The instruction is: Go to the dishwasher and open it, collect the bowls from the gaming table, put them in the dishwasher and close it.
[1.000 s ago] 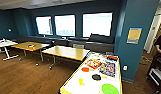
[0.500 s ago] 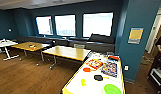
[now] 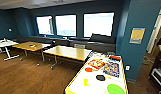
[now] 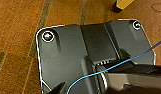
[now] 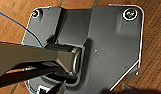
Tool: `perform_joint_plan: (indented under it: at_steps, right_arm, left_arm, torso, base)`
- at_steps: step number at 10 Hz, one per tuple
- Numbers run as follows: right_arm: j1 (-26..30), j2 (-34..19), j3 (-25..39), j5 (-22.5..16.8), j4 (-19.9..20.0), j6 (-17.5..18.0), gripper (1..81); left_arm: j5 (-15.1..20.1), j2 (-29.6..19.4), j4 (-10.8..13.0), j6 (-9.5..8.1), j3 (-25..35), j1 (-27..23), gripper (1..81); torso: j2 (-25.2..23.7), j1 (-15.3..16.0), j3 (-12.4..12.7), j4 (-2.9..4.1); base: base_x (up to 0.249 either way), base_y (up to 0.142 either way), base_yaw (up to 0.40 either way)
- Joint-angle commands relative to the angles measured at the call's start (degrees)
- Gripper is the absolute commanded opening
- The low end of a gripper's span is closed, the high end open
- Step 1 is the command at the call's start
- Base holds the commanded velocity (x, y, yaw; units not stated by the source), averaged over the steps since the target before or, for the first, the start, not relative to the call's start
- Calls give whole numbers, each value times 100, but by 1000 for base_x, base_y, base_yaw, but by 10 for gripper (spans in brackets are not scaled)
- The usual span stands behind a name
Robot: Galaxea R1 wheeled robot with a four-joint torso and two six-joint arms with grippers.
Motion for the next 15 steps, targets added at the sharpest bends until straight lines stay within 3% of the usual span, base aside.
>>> perform_joint_plan:
  at_steps: [1,15]
  right_arm:
    - [269,-34,25,-322,-73,-29,811]
    - [260,-26,16,-322,-82,-29,811]
  left_arm:
    - [262,-34,-30,9,-1,-300,811]
    - [262,-34,-30,9,-1,-300,811]
  torso:
    - [0,0,0,0]
    - [0,0,0,0]
  base:
    - [0,75,0]
    - [0,78,0]
